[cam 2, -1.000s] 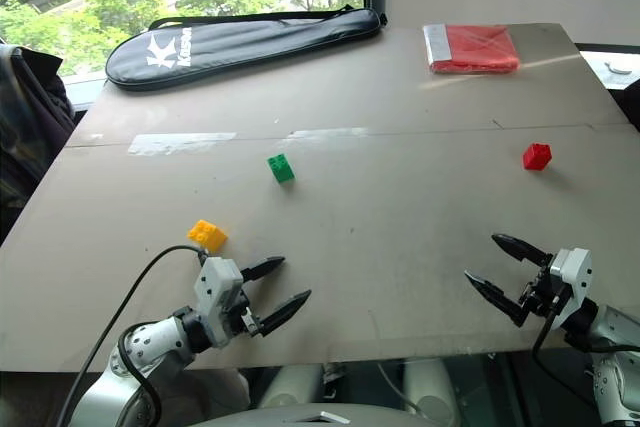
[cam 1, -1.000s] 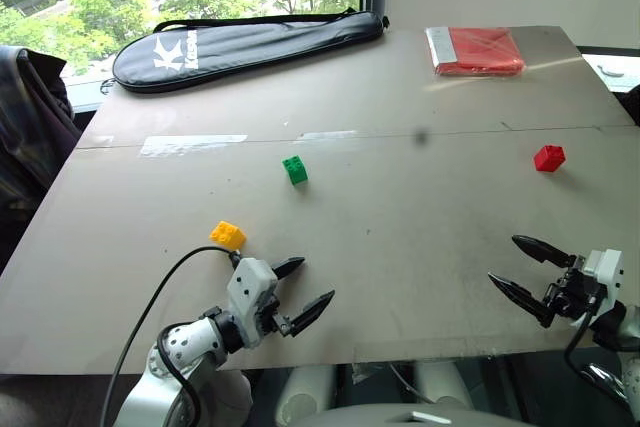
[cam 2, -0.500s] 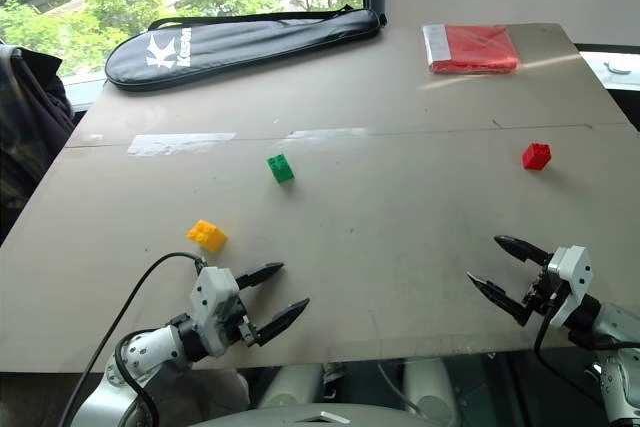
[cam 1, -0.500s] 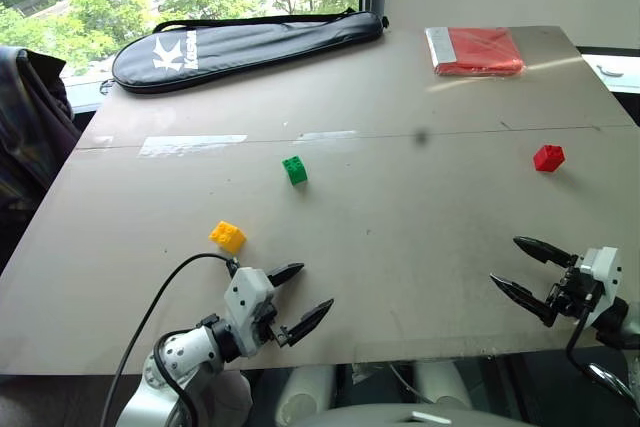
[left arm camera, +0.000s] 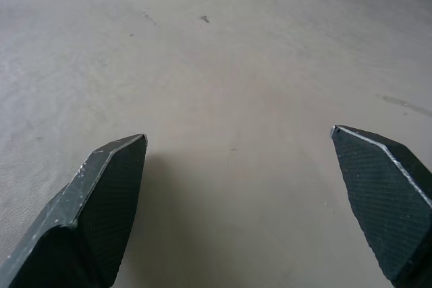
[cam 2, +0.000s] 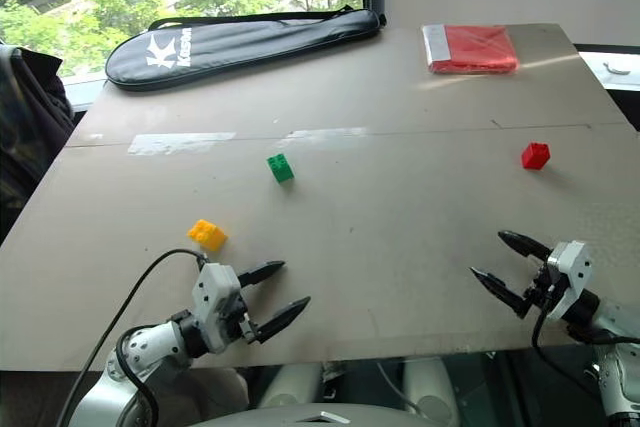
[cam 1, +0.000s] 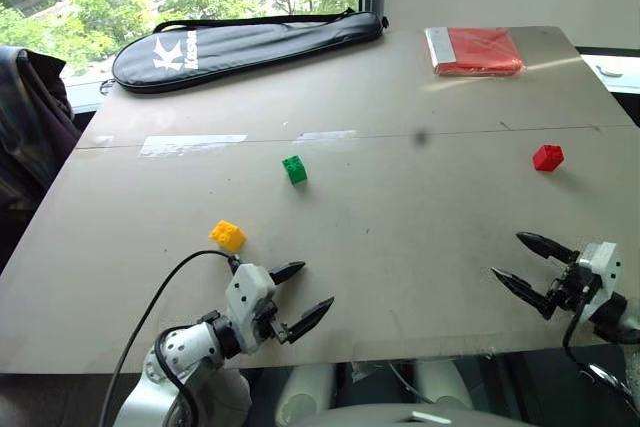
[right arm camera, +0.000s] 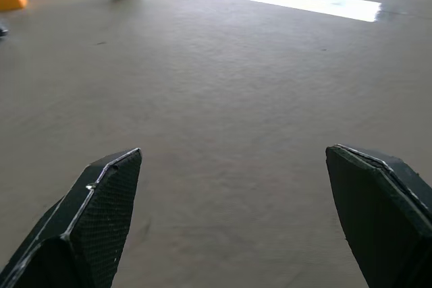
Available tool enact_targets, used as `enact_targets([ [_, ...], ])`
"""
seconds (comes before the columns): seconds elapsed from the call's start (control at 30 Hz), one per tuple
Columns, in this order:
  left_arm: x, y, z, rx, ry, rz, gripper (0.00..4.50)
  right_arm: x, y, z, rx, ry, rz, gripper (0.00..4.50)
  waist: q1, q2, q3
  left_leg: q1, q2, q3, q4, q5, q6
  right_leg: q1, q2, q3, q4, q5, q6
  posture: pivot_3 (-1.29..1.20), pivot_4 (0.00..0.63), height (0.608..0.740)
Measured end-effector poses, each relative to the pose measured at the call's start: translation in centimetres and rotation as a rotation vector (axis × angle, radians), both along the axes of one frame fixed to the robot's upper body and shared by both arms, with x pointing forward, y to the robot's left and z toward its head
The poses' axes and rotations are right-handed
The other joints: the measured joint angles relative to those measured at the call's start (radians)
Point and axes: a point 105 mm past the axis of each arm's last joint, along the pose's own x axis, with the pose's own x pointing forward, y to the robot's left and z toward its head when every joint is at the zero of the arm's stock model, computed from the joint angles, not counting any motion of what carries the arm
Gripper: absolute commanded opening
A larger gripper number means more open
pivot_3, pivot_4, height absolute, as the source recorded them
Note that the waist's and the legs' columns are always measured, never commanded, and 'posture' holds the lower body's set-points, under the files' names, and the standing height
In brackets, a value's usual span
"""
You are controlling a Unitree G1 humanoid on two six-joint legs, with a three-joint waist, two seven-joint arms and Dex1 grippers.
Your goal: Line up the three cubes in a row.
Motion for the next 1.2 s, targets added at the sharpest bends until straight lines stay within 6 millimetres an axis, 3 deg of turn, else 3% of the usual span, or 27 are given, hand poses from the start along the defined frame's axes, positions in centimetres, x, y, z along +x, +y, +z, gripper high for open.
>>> enact_targets([
  [0.17, 1.4, -1.3, 3.2, 0.022, -0.065, -0.133, 4.45, 3.8, -3.4, 2.3, 0.015, -0.044, -0.309, 4.50, 0.001, 0.000, 0.000, 0.000, 0.000, 0.000, 0.001, 0.001, -0.001, 0.000, 0.002, 0.000, 0.000, 0.001, -0.002, 0.00, 0.150, 0.712],
  [0.23, 1.8, -1.6, 4.2, 0.033, -0.096, -0.162, 4.45, 4.5, -3.9, 2.4, 0.010, -0.031, -0.362, 4.50, 0.000, 0.001, -0.001, 0.000, 0.000, 0.000, 0.000, 0.001, -0.001, 0.000, 0.002, 0.000, 0.001, 0.001, -0.002, 0.00, 0.150, 0.712],
  [0.3, 2.6, -2.6, 5.7, 0.050, -0.117, -0.228, 4.45, 6.4, -5.5, 2.5, 0.011, 0.025, -0.518, 4.50, -0.001, 0.001, 0.000, -0.001, 0.000, 0.001, 0.000, 0.001, -0.002, -0.002, 0.002, 0.001, 0.001, 0.002, -0.003, 0.00, 0.150, 0.712],
  [0.47, 3.7, -4.0, 8.8, 0.055, -0.184, -0.299, 4.45, 9.0, -6.0, 4.4, 0.027, 0.021, -0.626, 4.50, -0.011, 0.000, 0.000, -0.001, 0.000, 0.002, 0.000, 0.003, -0.004, -0.002, 0.003, 0.002, 0.001, 0.004, 0.001, 0.00, 0.150, 0.712],
  [0.6, 4.9, -5.2, 11.7, 0.069, -0.253, -0.339, 4.45, 11.8, -5.4, 4.5, 0.093, 0.064, -0.655, 4.50, -0.024, -0.001, 0.000, -0.001, 0.000, 0.004, 0.000, 0.003, -0.004, -0.002, 0.003, 0.002, 0.001, 0.005, 0.001, 0.00, 0.150, 0.712],
  [1.07, 4.8, -6.1, 12.9, 0.059, -0.237, -0.346, 4.45, 14.6, -4.8, 3.0, 0.121, 0.140, -0.633, 4.50, -0.028, -0.001, 0.000, -0.001, 0.000, 0.006, 0.000, 0.004, -0.005, -0.002, 0.003, 0.003, 0.001, 0.005, 0.001, 0.00, 0.150, 0.712],
  [1.17, 4.8, -6.1, 12.8, 0.054, -0.233, -0.339, 4.50, 14.9, -4.6, 2.9, 0.118, 0.141, -0.620, 3.65, -0.029, -0.001, 0.000, -0.001, 0.000, 0.007, 0.000, 0.004, -0.005, -0.002, 0.003, 0.003, 0.002, 0.005, 0.001, 0.00, 0.150, 0.712],
  [1.2, 4.8, -6.1, 12.8, 0.054, -0.234, -0.339, 4.50, 14.9, -4.6, 2.8, 0.115, 0.143, -0.616, 3.09, -0.029, -0.001, 0.000, -0.001, 0.000, 0.007, 0.000, 0.004, -0.005, -0.002, 0.003, 0.003, 0.002, 0.005, 0.001, 0.00, 0.150, 0.712],
])
